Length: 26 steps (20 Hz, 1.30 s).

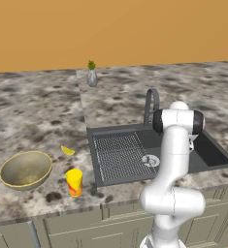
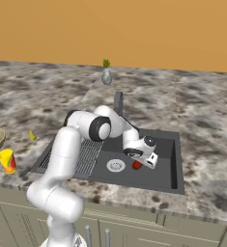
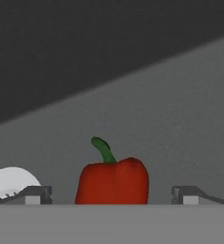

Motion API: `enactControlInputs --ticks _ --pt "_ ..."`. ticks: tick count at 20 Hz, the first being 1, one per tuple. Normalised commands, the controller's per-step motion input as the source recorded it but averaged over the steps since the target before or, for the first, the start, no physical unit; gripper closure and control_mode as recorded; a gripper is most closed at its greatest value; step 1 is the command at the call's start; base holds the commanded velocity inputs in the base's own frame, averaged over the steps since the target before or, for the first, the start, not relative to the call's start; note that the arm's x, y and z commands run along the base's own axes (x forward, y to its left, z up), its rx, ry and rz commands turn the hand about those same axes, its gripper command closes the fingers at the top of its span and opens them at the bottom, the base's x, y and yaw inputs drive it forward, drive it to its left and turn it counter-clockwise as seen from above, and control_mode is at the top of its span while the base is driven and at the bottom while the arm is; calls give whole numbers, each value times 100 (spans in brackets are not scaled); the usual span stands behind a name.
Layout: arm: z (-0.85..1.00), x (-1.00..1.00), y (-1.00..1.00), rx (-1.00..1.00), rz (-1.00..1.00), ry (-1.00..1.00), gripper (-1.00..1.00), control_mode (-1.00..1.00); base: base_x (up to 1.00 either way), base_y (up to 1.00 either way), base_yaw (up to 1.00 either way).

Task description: Remove the lemon wedge and bell pepper from the sink. Then move the bowl and cup from the counter to the sink for washing.

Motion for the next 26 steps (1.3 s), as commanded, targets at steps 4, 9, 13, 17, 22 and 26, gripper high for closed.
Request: enactControlInputs --ticks 4,9,13,17,22,26 --pt "-15 9 0 1 0 1 -100 -100 0 0 0" --pt "-15 8 0 0 0 1 -100 -100 0 0 0" --pt "-14 9 0 0 0 0 -100 -100 0 0 0" --pt "-15 7 0 0 0 1 -100 -100 0 0 0" --pt "-8 1 0 1 -1 0 -100 -100 0 0 0" --pt "-3 0 1 1 -1 0 -100 -100 0 0 0"
